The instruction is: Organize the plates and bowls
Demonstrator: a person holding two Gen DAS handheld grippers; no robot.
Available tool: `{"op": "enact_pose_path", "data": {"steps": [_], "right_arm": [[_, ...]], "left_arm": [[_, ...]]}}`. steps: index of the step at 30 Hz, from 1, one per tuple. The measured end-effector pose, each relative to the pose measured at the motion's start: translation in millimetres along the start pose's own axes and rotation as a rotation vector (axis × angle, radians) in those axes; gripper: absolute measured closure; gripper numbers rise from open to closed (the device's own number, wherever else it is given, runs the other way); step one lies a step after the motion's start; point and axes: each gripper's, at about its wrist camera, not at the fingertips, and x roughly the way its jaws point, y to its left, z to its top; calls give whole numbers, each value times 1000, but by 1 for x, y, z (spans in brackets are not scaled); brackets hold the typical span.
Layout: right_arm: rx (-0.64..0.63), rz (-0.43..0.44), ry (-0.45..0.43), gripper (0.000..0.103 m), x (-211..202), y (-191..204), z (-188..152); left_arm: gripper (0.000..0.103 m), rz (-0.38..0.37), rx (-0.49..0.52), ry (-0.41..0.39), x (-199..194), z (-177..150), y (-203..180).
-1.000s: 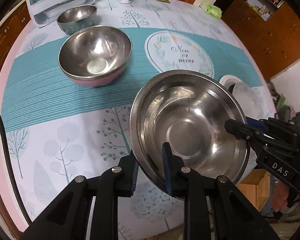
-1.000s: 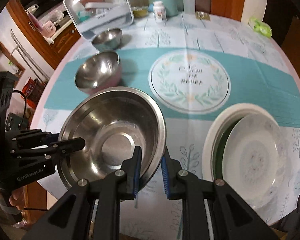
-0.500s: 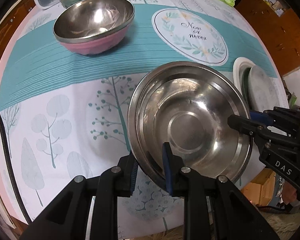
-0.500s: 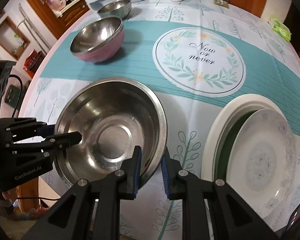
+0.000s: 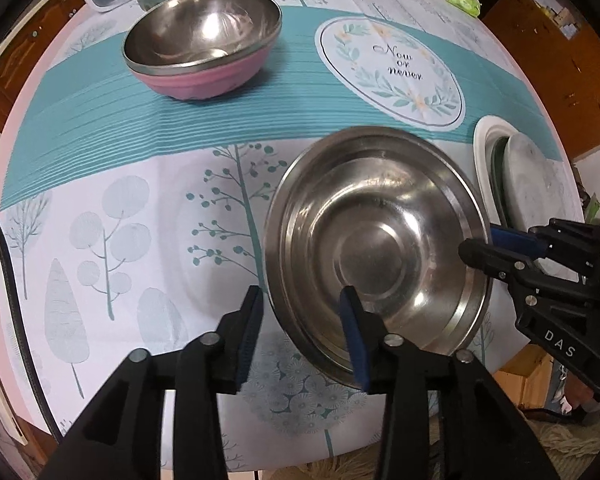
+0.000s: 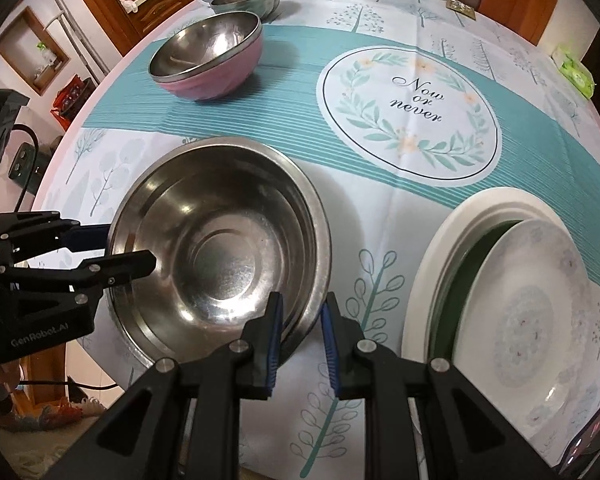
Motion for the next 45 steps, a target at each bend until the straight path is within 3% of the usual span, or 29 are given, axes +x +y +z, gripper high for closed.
{"op": "enact_pose_path", "data": {"steps": [2,6,12,16,20,25,38,42,45], "right_arm": [[10,5,-5,78,-3,-2,0],[29,22,-21,72,-12,-5,0],[41,14,-59,72,-29,-5,4],[41,7,-104,72,-46,-4,9],[44,12,-151,72,-62,-3,17],[42,26,-204,72,-80,2,33],[52,28,-317,71,-109,2,81],[57,24,-350,62,-113,1,98],[54,18,-367,62,-115,2,112]], "left_arm": [[52,7,-5,-17,-8,-1,2],[52,8,-5,-48,-19,2,2],[51,17,12,-121,-49,7,5],[41,34,25,-197,-73,13,7],[40,23,25,-256,-98,19,13],[30,10,4,-321,-123,24,23],[23,34,-4,-423,-150,58,38],[23,39,-15,-443,-153,72,48],[23,42,-33,-452,-153,83,56]]}}
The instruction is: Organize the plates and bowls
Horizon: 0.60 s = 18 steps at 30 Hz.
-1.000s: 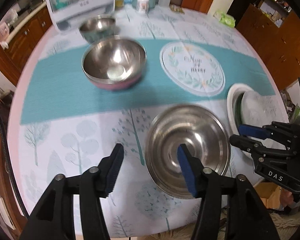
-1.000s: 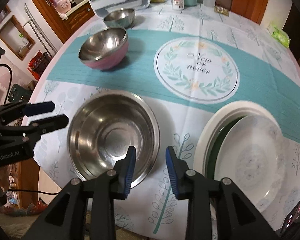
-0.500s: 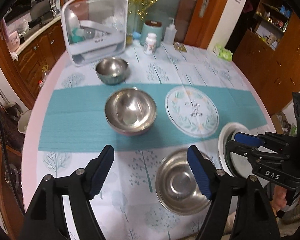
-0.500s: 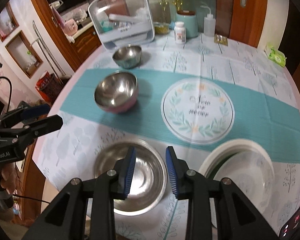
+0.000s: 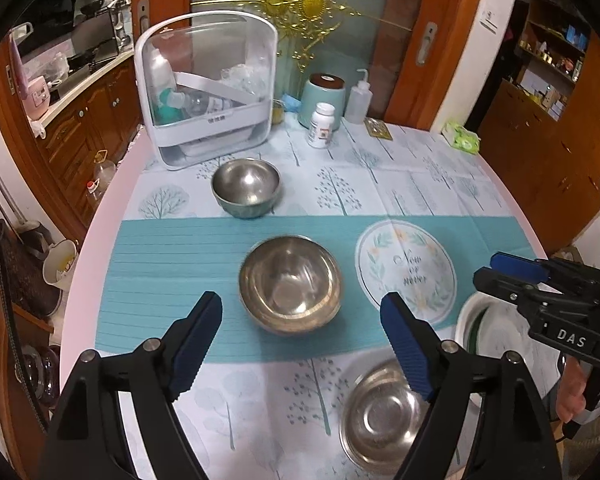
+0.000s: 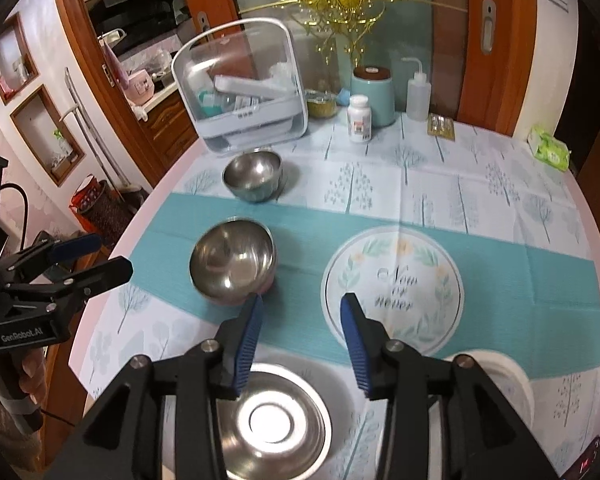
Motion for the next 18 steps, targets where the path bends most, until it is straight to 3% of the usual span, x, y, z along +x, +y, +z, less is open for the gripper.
{"op": "enact_pose_path", "data": {"steps": [9,18], "right_arm": [[-27,-34,-2,62,28,10,37],[-22,2,120,62,92,17,48]], "left_arm": [[22,61,-46,-23,31,32,28],[22,79,-118,71,92,38,61]]}}
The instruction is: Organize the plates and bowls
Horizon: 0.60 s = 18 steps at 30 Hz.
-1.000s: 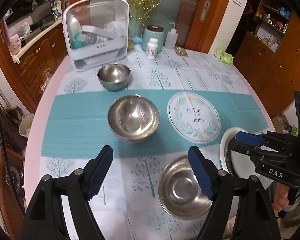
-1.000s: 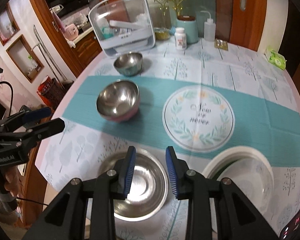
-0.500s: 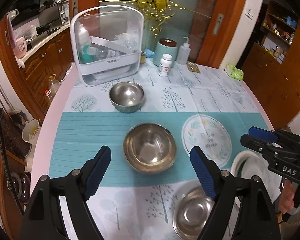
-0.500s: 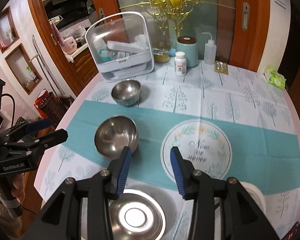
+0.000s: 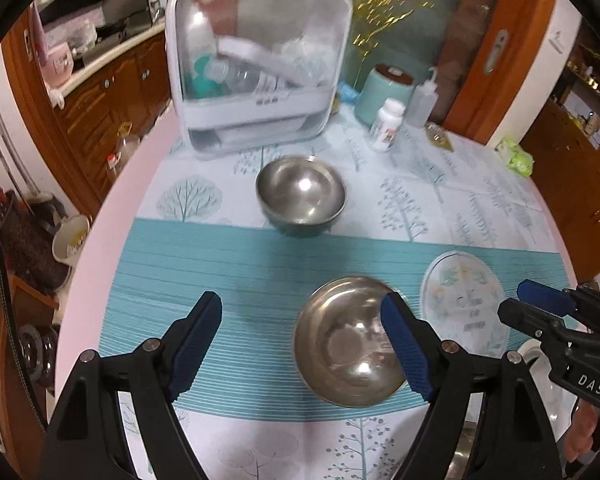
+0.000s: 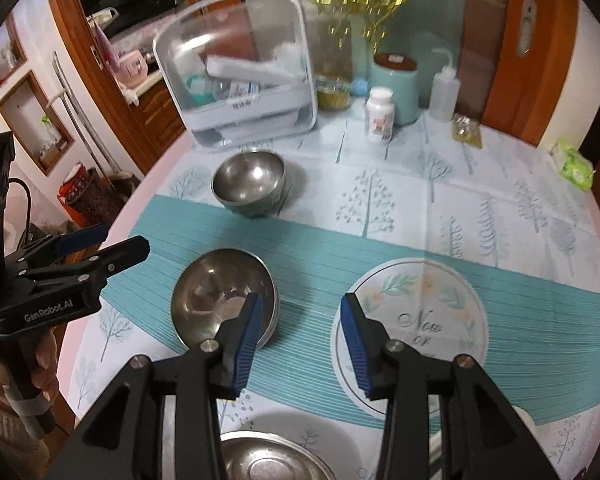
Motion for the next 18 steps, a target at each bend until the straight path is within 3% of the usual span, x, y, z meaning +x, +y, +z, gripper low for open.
{"op": "enact_pose_path", "data": {"steps": [8,18], "right_arm": [[39,47,144,62,59,1,0],[66,79,220,62,92,-1,2]], "left_arm": [[22,-14,-42,119,54,-13,16],[29,-63,-46,189,83,-25,15]]}}
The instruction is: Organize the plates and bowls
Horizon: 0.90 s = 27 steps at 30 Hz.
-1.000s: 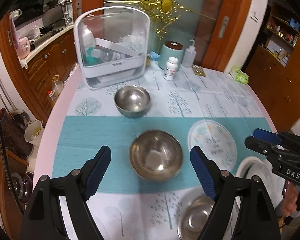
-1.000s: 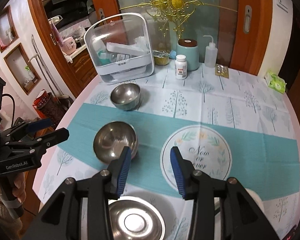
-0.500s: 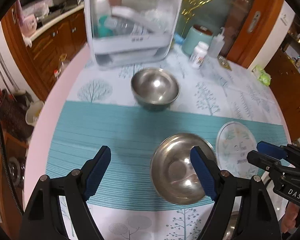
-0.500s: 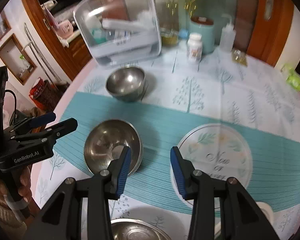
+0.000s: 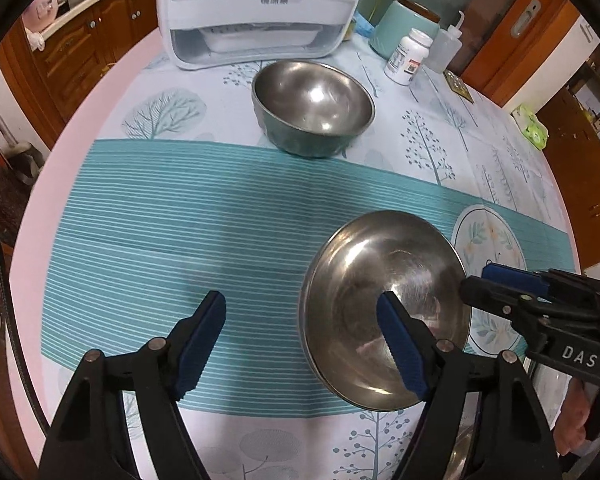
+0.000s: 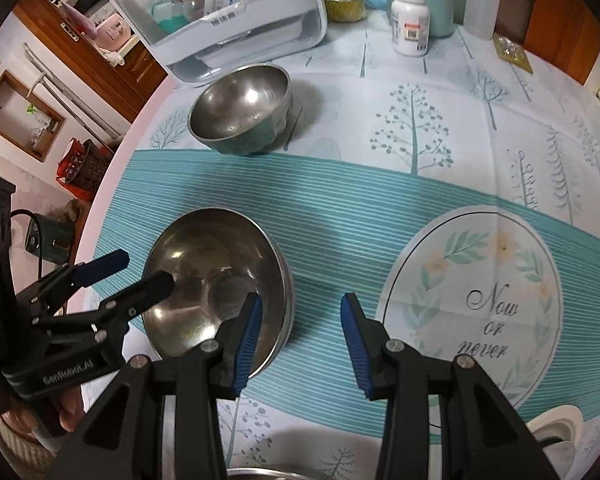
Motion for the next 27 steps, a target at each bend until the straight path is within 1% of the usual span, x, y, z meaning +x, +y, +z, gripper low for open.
{"op": "enact_pose_path", "data": {"steps": [2,3,6,8,9,10,11,12,13,14,15,19,23,27], "right_arm": [[-3,2,11,62,4,1,0],[-5,6,15,62,6,2,0],[2,20,28,64,11,3,1],[4,29,40,70,15,3,2],[4,31,49,77,17,3,2],[2,33,57,82,20,3,2],[1,34,65,84,22,4,2],[3,34,73,86,24,4,1],[4,35,78,89,26,4,1],[7,44,84,91,28,4,0],[8,45,83,91,27,4,0],[3,35,86,92,26,4,0],[9,34,89,93,23,3,-3],[21,42,82,94,16,1,-6]], "left_arm": [[41,-14,-4,16,3,-1,0],[44,-27,-9,32,6,-1,1],[51,-32,-27,58,12,-3,2],[64,-42,-37,78,17,-4,3],[68,-45,-40,85,19,-5,3],[76,-52,-43,97,21,-6,4],[84,-52,-45,105,23,-7,4],[86,-50,-48,117,25,-8,4],[88,-58,-52,124,26,-9,4],[91,-72,-55,126,27,-9,3],[91,-73,-53,124,26,-9,2],[92,-57,-38,118,25,-10,-2],[92,-64,-36,117,22,-8,-7],[92,-76,-29,107,11,-11,-11]]}}
